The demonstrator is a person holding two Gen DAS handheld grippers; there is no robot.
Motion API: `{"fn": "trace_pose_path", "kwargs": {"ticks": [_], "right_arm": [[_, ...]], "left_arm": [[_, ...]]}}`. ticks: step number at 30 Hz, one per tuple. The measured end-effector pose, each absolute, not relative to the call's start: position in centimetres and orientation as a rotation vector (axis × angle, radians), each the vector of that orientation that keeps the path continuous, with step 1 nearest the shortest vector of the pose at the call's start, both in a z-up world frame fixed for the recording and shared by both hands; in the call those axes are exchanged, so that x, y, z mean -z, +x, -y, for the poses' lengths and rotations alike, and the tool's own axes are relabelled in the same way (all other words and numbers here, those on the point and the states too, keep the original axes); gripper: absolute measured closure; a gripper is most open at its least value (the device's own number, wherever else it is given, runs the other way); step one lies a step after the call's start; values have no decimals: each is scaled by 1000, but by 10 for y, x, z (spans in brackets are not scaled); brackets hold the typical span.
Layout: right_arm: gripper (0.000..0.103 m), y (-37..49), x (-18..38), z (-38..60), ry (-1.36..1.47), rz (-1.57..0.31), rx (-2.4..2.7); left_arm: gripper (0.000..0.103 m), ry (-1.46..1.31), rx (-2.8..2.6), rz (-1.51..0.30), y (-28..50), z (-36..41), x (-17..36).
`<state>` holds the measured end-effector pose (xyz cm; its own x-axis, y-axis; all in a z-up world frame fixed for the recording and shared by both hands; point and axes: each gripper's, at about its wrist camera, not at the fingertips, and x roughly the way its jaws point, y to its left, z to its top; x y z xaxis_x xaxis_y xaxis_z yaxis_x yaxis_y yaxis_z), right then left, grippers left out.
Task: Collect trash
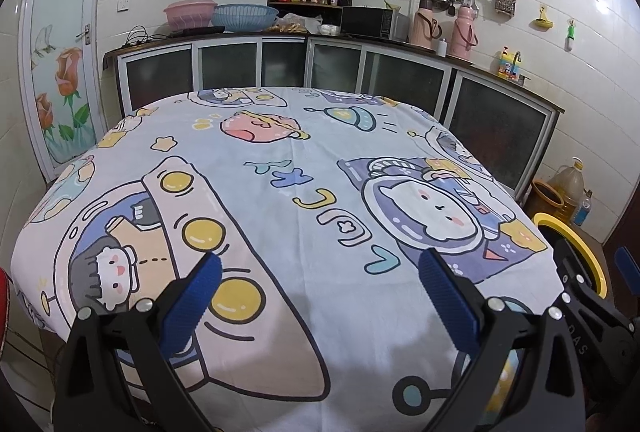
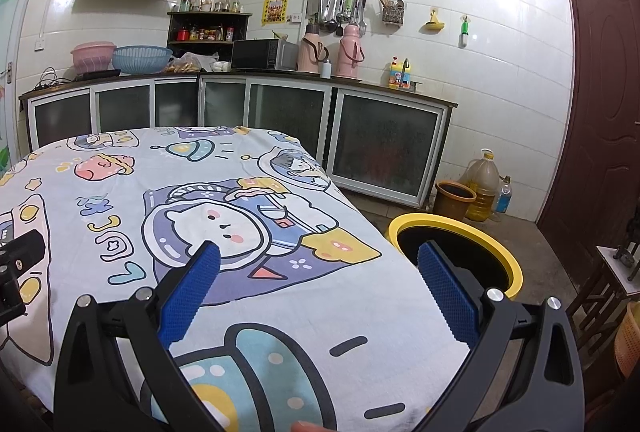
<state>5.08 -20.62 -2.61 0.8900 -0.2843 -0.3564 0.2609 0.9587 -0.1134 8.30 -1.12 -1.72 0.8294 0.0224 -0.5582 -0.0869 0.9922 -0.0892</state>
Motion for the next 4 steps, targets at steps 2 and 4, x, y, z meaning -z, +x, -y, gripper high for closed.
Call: {"fn": "trace_pose_path", "kwargs": {"ticks": [2, 4], "right_arm": [[8, 51, 26, 206, -62, -378, 283], [8, 51, 26, 206, -62, -379, 283]], "left_arm": [[8, -112, -62, -590, 83, 10, 17], [8, -112, -61, -590, 83, 10, 17]]}}
